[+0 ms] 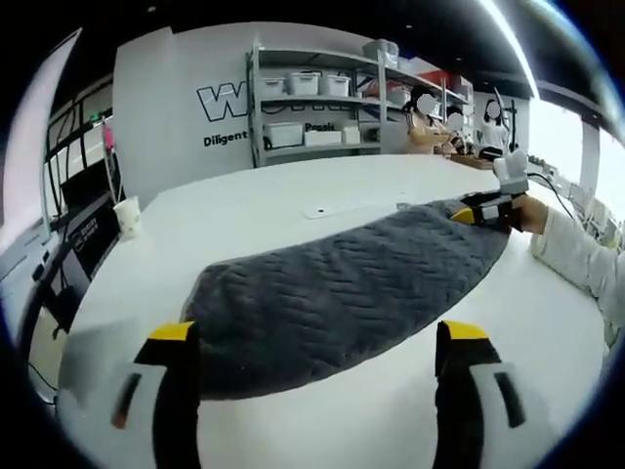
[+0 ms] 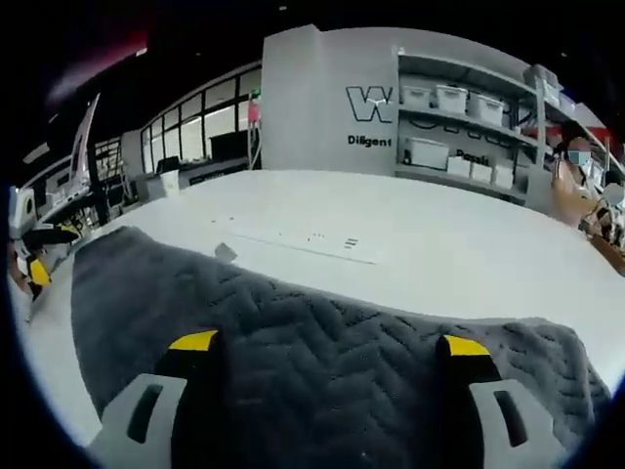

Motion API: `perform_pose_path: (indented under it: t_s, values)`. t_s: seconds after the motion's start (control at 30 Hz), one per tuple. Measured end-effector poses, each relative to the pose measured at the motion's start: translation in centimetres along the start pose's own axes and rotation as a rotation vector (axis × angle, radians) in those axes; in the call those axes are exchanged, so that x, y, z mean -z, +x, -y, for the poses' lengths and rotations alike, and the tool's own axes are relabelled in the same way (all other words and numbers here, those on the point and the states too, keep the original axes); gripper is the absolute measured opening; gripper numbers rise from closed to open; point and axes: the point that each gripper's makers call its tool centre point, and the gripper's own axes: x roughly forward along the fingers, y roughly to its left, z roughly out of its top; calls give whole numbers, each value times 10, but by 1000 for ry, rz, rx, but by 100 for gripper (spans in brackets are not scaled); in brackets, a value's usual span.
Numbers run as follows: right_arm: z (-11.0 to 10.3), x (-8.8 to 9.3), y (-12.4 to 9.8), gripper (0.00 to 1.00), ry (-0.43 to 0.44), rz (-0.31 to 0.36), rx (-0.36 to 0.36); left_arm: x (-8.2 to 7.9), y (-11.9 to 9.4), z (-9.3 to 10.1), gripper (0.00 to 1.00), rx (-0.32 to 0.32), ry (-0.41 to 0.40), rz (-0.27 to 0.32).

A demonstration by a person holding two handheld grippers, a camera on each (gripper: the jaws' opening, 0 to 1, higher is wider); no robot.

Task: Open the folded towel by lifting each exposed corner and separating the folded layers until the towel lies flat within the target outline without major curled edges

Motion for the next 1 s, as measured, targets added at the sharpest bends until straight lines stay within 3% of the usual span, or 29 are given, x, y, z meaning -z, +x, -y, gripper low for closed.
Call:
perform_pose_path:
  t_s: [0.33,0.73,0.87,1.0]
  values:
    - [12,-4,-17,91,8,15,-43,3,2,-3,99,-3,-8,-9]
    - [89,-1,-69,83,-15,34,35,4,3,-4,99,-4,-12,-15]
    - [106,-1,-89,79,-11,81,17,4,3,-6,99,-9,-16,-15]
    - [140,12,-109,74,6,61,100,4,4,-7,99,-9,-17,-17]
